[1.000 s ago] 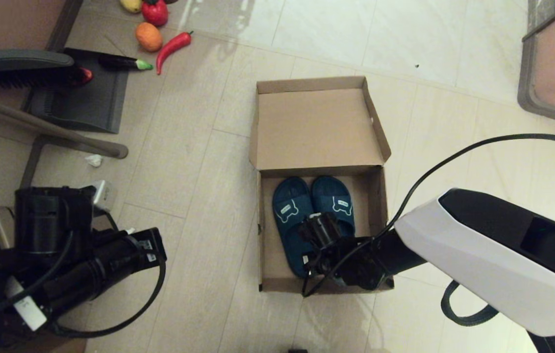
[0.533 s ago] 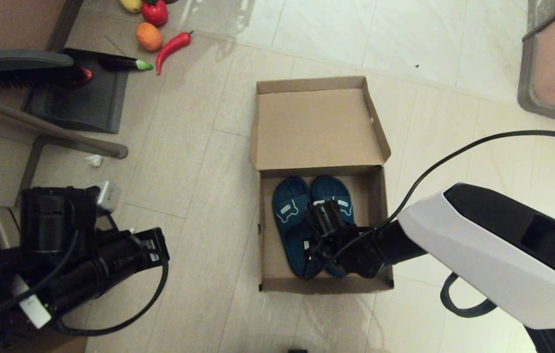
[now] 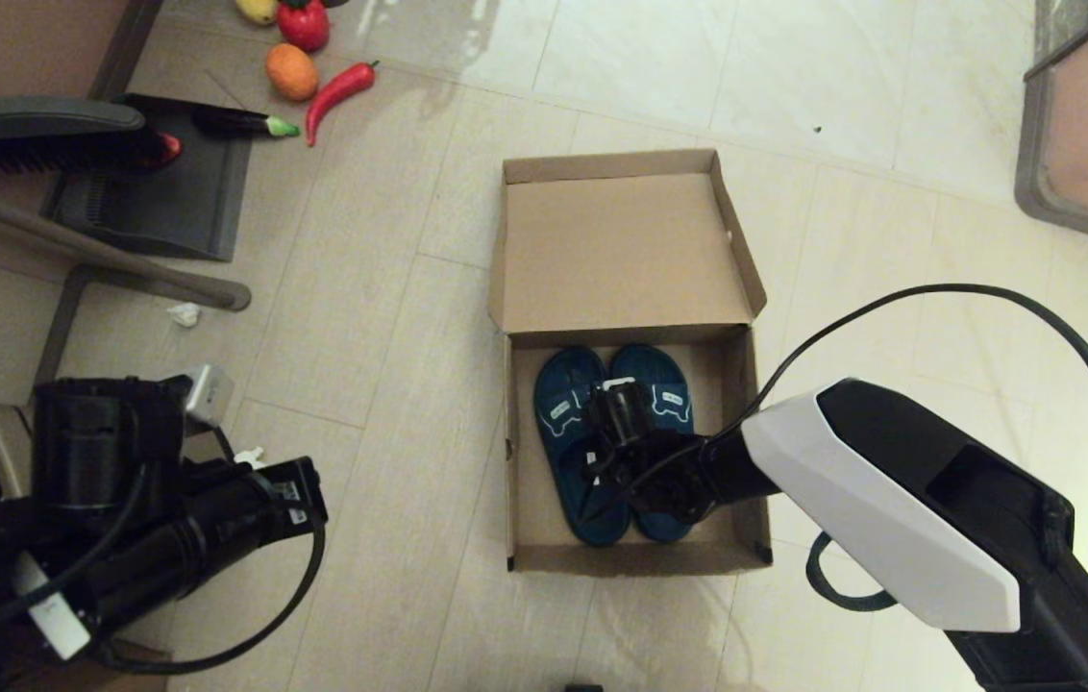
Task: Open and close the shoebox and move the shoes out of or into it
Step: Put the shoes out of the shoe box
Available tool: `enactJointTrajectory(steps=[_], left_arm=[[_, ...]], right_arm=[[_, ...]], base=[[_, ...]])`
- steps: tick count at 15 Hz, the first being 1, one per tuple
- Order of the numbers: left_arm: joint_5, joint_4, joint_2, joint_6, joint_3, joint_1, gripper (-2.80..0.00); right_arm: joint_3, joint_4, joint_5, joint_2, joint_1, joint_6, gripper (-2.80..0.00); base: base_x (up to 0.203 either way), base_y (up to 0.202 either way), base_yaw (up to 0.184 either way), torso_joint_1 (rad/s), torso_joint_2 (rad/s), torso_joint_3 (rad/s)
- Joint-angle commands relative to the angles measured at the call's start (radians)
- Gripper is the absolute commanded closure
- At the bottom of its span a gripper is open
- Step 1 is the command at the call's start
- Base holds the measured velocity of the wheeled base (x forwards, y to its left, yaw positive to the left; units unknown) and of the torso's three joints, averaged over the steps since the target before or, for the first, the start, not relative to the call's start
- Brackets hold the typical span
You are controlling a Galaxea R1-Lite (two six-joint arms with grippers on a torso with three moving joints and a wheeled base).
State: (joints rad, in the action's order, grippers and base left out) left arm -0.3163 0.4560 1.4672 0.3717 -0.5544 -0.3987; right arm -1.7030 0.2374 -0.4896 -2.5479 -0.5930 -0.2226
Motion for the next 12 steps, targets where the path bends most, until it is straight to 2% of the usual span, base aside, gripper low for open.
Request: enactJointTrajectory(steps=[1,12], left_arm=[[-0.001,0.003,0.001,0.003,0.002,0.000,0.00],[0.026,0.004,0.031,0.003,-0.004,0.000,0.00]], right_arm=[[-0.014,0.003,-0.005,-0.023,0.001,0.000,-2.80],[-0.054,0.024,-0.030,-0.029,0.022,-0.005,-2.80]], base=[[0.000,0.000,0.000,0.000,0.00,0.000],[0.000,0.000,0.000,0.000,0.00,0.000]])
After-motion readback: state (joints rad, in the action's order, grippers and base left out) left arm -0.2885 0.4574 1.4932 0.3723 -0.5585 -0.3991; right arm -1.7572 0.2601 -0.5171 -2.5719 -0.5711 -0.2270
